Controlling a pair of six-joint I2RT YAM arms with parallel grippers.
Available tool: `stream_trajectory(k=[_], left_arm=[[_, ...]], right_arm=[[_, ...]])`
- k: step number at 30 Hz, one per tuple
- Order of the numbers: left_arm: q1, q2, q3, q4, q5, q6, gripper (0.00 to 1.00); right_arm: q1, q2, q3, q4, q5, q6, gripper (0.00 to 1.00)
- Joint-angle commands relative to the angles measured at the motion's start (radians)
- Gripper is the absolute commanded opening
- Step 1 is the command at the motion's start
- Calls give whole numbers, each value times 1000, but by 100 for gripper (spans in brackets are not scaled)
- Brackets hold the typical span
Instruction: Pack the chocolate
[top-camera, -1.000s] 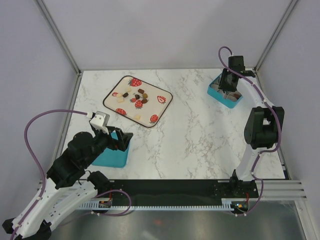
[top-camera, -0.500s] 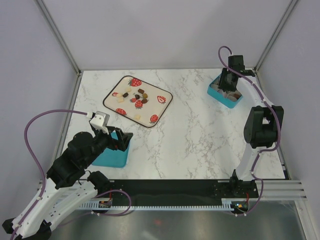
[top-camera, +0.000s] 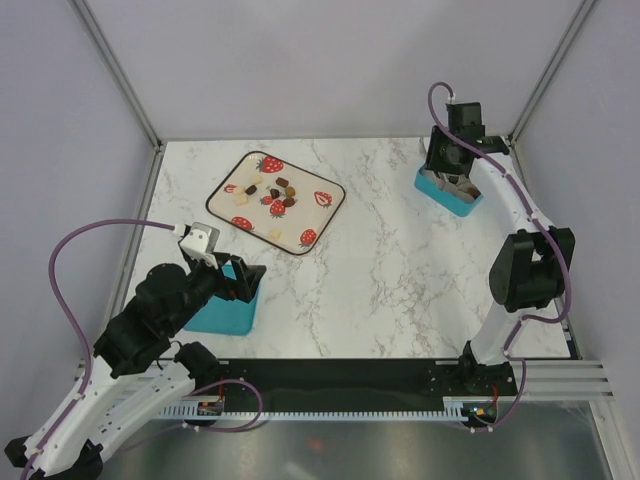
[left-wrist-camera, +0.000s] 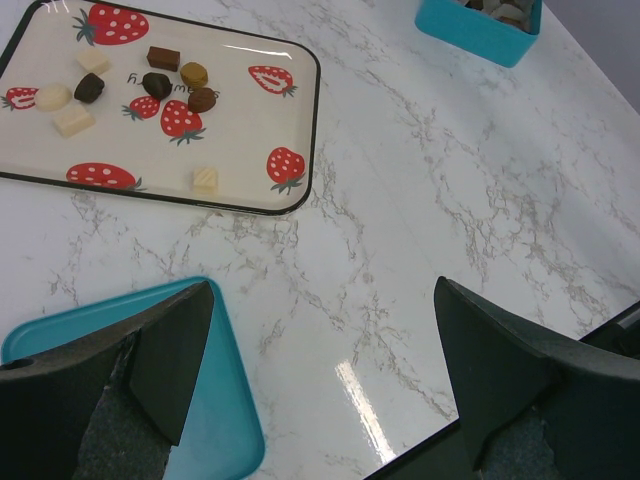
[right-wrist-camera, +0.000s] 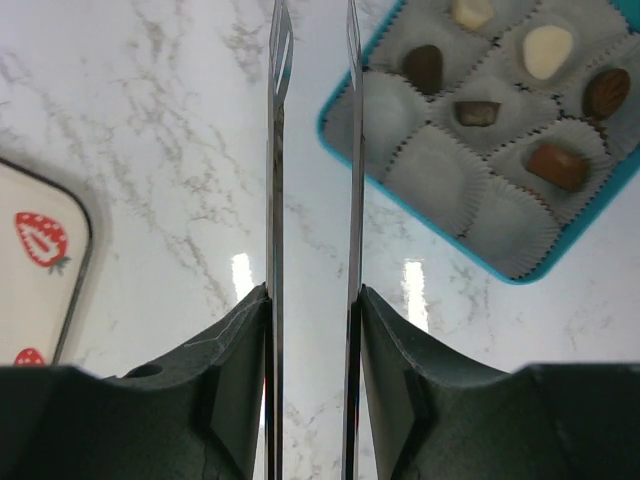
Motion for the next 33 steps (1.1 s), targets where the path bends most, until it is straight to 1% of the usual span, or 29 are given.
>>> stream_trajectory(k=[1, 3, 6, 9, 10, 12, 13, 15, 16, 19, 26, 33], left_arm=[[-4, -3, -3, 33, -28, 44, 100], [-4, -3, -1, 33, -28, 44, 100], [-4, -5, -1, 33, -27, 44, 100], [-4, -6, -1, 34, -27, 44, 100], [-4, -6, -1, 34, -28, 44, 100], [-4, -11, -1, 34, -30, 44, 100], [-4, -12, -1, 33, -30, 44, 100], [-3, -14, -1, 33, -30, 44, 100], [-4, -16, 0, 33, -28, 44, 100], [-4, -14, 0, 34, -24, 44, 100], [-4, -16, 0, 34, -25, 44, 100], [-3, -16, 0, 34, -24, 44, 100]], right_arm=[[106, -92, -23, 34, -32, 10, 47], [156, -107, -59, 55, -37, 11, 47], [281, -129, -102, 101, -38, 23, 47], [354, -129, -135, 141, -41, 39, 47], [402, -127, -148, 144, -41, 43, 48], [452, -130, -168, 164, -35, 48, 48], [505, -134, -192, 173, -35, 46, 48], [556, -134, -214, 198, -44, 31, 49], [603, -129, -224, 203, -46, 24, 50], [677, -111, -237, 220, -47, -4, 51], [776, -52, -220, 230, -46, -39, 53], [809, 6, -185, 232, -15, -61, 54]])
